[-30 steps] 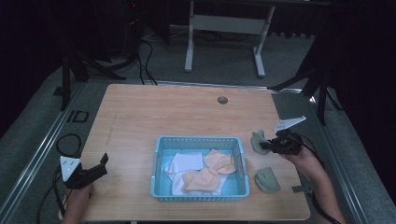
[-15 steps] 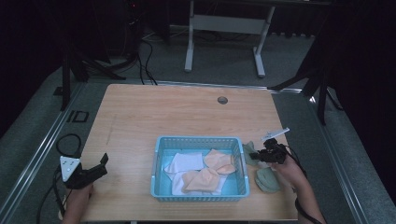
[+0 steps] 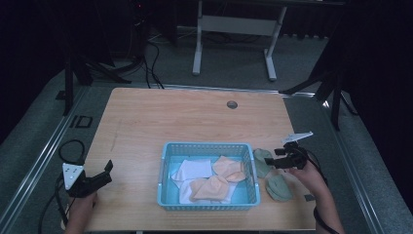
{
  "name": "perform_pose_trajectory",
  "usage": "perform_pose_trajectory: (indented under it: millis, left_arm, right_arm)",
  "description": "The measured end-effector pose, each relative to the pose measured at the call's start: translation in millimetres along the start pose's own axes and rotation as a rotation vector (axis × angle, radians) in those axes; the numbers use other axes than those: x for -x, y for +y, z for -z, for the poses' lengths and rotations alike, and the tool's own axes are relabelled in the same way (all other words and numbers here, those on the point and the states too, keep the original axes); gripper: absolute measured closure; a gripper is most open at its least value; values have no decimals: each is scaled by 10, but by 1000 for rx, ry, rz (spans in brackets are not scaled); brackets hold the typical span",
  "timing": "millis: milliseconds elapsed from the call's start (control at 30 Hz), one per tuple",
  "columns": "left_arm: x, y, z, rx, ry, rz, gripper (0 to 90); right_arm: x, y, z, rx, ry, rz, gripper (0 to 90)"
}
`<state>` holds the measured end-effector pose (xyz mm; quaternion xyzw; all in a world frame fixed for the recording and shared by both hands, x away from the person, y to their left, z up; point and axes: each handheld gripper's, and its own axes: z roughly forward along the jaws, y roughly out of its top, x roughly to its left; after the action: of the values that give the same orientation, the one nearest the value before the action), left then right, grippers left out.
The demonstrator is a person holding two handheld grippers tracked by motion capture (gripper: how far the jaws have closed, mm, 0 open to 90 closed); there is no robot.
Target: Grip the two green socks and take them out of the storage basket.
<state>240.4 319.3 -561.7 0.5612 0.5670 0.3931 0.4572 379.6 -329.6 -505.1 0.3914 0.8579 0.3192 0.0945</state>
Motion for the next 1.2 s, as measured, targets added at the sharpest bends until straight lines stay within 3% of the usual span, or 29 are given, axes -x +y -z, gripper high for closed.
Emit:
perform_pose_trajectory:
  millis: [33,133,233,333,633,833,1200]
  left_arm:
    - [0,0,0,0,0,-1,5]
    - [1,0,0,0,0,-1,5]
    - [2,-1,1,0,0,-1,4]
    - [2,0,1,1,0,0,5]
    - [3,0,1,0,1,-2,5]
    - [2,0,0,0,0,-1,4]
    - [3,0,1,0,0,-3,5]
  right_arm:
    - [2,-16,28,11,-25,-4,226]
    - [31,-89,97,41,-33,-14,151]
    - [83,-180,155,91,-32,-50,135]
    - [111,-284,188,109,-76,-63,135]
    - [167,-651,295,272,-186,-172,136]
    - [171,-848,311,321,-243,-206,135]
    - [56,-1214,414,459,-445,-282,134]
